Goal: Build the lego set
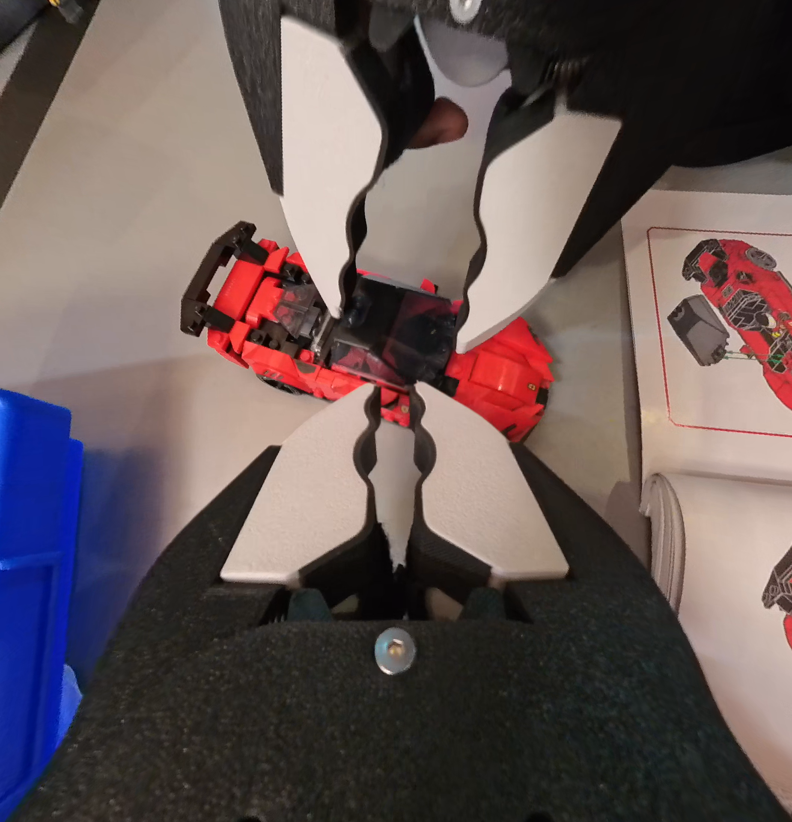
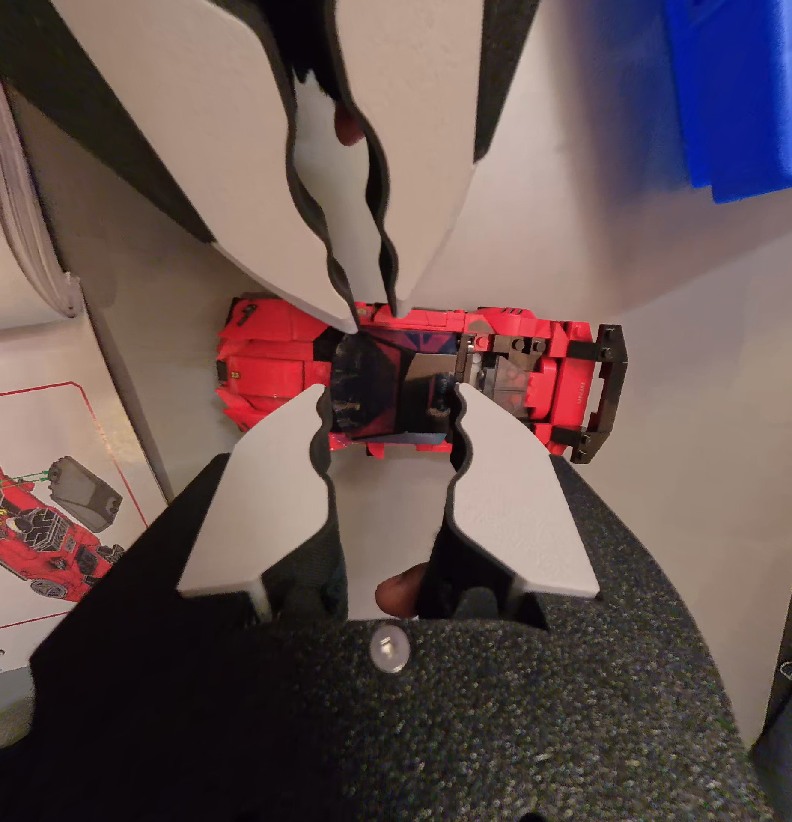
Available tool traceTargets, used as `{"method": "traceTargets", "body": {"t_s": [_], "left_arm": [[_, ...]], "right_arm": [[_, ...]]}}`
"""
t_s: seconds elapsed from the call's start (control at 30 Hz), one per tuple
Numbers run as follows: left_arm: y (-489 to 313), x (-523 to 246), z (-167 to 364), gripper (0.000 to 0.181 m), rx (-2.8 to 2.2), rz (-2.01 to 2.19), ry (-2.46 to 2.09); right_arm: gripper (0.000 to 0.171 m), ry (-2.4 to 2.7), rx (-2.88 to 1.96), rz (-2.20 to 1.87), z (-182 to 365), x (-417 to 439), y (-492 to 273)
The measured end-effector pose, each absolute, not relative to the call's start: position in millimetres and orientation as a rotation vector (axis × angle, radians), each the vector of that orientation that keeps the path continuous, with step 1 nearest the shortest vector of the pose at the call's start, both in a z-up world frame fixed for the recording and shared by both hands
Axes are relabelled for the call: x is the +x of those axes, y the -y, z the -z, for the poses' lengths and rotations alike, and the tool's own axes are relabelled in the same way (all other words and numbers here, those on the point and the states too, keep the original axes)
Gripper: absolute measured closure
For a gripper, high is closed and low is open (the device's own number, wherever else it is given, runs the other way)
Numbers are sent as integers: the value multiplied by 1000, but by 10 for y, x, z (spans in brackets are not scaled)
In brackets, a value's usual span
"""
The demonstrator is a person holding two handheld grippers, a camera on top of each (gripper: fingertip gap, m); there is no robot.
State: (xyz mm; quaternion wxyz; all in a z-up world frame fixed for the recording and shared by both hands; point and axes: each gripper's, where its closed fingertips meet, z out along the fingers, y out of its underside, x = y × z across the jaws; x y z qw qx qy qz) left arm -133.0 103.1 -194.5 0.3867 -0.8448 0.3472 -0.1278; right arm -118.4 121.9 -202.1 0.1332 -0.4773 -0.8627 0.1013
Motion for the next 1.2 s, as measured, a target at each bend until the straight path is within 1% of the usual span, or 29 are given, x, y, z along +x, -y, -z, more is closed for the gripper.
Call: {"method": "traceTargets", "body": {"t_s": [0.13,0.23,0.43,0.47,0.63,0.7,0.87,1.03,1.13,1.2], "left_arm": [[-1089,-1297,1896,168,-2124,315,-876],[-1079,-1331,1925,168,-2141,286,-887],[-1061,-1344,1959,168,-2156,297,-876],[-1057,-1347,1957,168,-2158,297,-877],[-1082,-1362,1919,168,-2149,290,-863],[-1109,-1354,1894,168,-2140,290,-858],[-1170,-1273,1917,163,-2129,267,-903],[-1191,-1273,1922,164,-2131,251,-917],[-1195,-1280,1922,166,-2139,247,-928],[-1185,-1277,1925,168,-2141,257,-933]], "right_arm": [[119,2489,-1393,-305,2024,-1178,-1229],[111,2473,-1400,-281,2039,-1166,-1267],[109,2415,-1396,-350,1953,-1136,-1310],[110,2388,-1395,-395,1909,-1135,-1314],[155,2191,-1442,-691,1781,-1180,-1286],[162,2150,-1446,-701,1820,-1197,-1314],[164,2134,-1450,-689,1879,-1229,-1317],[163,2138,-1486,-689,1897,-1215,-1326],[158,2147,-1482,-685,1911,-1213,-1316],[158,2154,-1476,-690,1916,-1210,-1297]]}}
